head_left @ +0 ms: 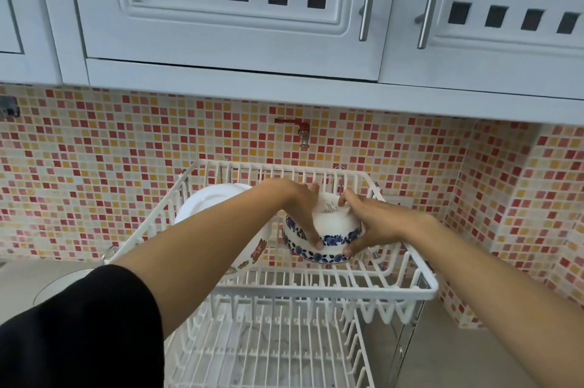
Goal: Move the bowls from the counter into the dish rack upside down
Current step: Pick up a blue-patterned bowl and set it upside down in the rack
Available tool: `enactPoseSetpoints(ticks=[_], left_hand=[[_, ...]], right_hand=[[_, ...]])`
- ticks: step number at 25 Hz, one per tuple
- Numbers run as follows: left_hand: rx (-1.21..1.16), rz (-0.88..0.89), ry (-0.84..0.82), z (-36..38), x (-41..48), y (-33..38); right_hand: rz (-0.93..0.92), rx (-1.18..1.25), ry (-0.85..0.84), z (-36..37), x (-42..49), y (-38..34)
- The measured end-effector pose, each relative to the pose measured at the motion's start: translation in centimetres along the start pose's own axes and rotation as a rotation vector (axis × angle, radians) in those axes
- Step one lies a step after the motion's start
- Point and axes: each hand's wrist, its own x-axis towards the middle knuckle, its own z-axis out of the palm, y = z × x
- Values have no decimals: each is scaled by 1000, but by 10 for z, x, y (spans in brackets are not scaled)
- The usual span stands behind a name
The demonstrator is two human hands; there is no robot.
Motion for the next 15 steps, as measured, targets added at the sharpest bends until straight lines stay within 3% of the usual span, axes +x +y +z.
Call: enactPoseSetpoints(ticks=[6,10,15], left_hand=[[-138,86,196,-23,-53,-55],[-149,34,291,-16,-96,-124],[-219,-82,335,15,-149,-235]], right_hand=[[16,-98,6,-31,12,-49],[-99,-84,186,-47,40,-138],[-190,-1,270,-44,81,-262]])
